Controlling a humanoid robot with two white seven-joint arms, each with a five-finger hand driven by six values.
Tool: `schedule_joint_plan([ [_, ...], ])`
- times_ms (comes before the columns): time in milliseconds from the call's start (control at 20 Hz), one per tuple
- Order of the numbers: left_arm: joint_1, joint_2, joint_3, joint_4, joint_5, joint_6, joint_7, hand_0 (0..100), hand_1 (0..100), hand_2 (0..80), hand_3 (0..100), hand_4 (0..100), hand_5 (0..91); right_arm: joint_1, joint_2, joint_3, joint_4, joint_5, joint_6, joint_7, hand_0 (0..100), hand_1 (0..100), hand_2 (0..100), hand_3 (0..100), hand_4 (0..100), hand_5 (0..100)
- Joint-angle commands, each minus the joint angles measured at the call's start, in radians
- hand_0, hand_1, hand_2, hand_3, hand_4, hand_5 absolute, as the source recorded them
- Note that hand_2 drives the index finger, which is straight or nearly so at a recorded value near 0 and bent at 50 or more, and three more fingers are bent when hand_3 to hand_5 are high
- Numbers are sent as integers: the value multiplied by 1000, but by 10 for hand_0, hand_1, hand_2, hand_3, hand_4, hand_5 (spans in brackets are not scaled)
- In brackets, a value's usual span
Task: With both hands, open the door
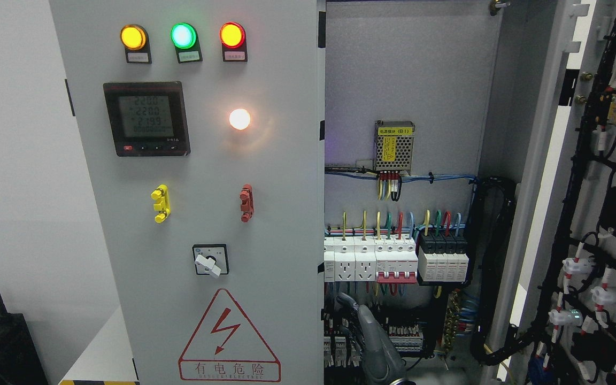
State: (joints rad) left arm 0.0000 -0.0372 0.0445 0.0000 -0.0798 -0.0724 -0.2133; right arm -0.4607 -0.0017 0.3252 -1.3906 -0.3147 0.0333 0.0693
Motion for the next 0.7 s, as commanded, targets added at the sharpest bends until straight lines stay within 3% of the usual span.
schedule_joint_plan([
  [0,29,0,0,-32,0,0,0,0,0,0,0,44,0,-18,0,2,16,-7,0,1,0,0,0,0,0,0],
  [651,29,0,0,-32,0,0,0,0,0,0,0,43,0,-38,-4,15,16,-44,2,23,0,0,0,0,0,0],
])
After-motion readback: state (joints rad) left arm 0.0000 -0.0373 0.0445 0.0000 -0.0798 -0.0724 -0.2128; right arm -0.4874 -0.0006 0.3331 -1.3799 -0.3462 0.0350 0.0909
